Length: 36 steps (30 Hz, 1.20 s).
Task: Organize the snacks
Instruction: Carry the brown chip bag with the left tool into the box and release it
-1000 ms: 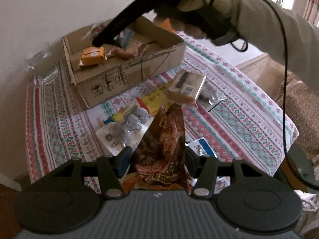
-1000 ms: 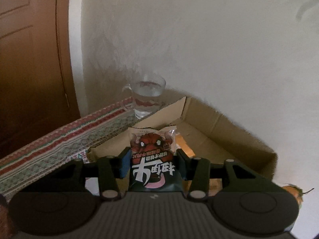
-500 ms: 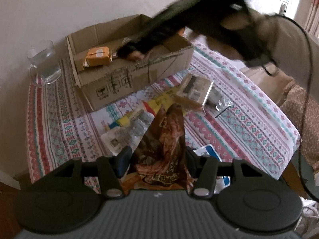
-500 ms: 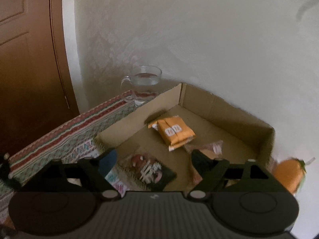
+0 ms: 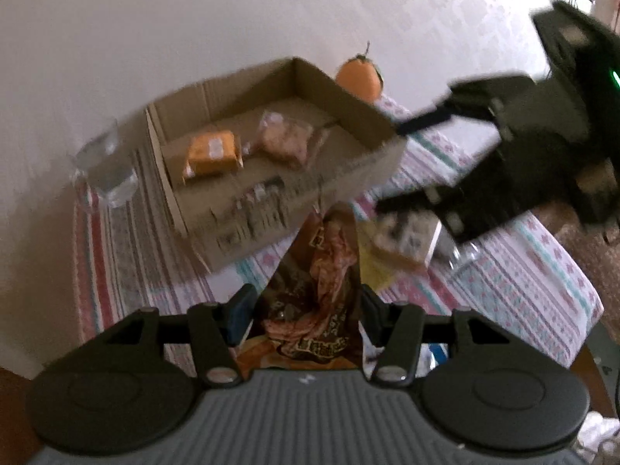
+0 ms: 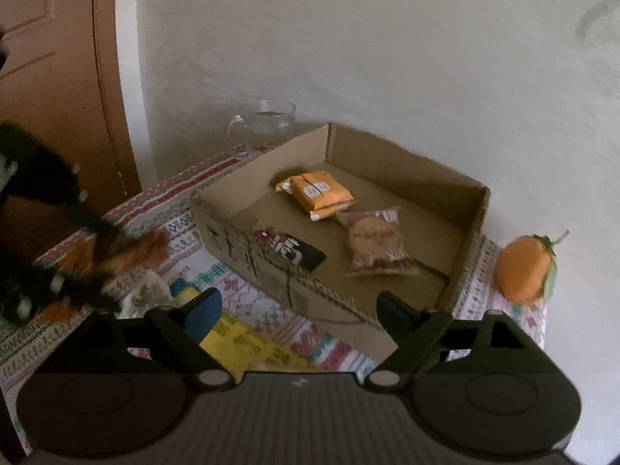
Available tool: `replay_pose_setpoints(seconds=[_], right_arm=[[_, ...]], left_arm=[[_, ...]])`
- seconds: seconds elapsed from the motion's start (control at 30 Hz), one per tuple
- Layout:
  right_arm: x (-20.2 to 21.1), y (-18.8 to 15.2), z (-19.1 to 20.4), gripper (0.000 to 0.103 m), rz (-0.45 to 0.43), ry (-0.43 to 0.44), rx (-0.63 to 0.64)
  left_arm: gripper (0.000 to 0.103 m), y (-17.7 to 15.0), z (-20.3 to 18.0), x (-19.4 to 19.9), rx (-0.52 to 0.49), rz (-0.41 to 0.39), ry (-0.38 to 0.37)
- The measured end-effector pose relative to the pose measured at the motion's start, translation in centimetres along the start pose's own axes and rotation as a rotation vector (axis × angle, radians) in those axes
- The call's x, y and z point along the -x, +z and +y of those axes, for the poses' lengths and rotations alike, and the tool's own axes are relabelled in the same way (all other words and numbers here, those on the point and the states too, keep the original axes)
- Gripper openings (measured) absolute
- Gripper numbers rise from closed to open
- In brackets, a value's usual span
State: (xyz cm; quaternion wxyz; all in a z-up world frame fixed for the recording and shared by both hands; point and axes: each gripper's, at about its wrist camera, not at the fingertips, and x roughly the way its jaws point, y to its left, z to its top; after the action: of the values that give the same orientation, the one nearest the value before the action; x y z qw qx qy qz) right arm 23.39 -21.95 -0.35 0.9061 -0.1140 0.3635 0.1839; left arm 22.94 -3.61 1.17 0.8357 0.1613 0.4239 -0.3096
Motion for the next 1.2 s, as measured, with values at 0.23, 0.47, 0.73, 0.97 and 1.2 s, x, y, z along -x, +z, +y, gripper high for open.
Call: replay_pose_setpoints(seconds=[0.23, 0.47, 0.73, 0.97, 1.2], right_arm=[[1.8, -2.3, -0.1, 0.092, -0.035, -0.016, -0.087], [3.1, -3.2, 0.1, 0.093, -0.077, -0.018, -0.149], [2.8, -3.4, -0.1, 0.093, -0.069, -0.033, -0.155], [2.4, -3.9, -0.5, 0.098, -0.067, -0.045, -0.174], [2.4, -3.9, -0.5, 0.099, -0.076, -0.045, -0.175]], left_arm=[[0.056, 7.6, 1.6, -1.4, 0.017, -0.048, 0.006], [0.056, 16.1, 2.8, -6.3, 0.072, -0.068, -0.012], [0.056, 20.9, 2.8, -13.4, 0.140, 0.000, -0.019], [0.076, 22.6, 2.4, -16.9, 0.163, -0.012, 0.031], [0.082, 22.4, 2.4, -14.8, 0.158, -0.055, 0.023]])
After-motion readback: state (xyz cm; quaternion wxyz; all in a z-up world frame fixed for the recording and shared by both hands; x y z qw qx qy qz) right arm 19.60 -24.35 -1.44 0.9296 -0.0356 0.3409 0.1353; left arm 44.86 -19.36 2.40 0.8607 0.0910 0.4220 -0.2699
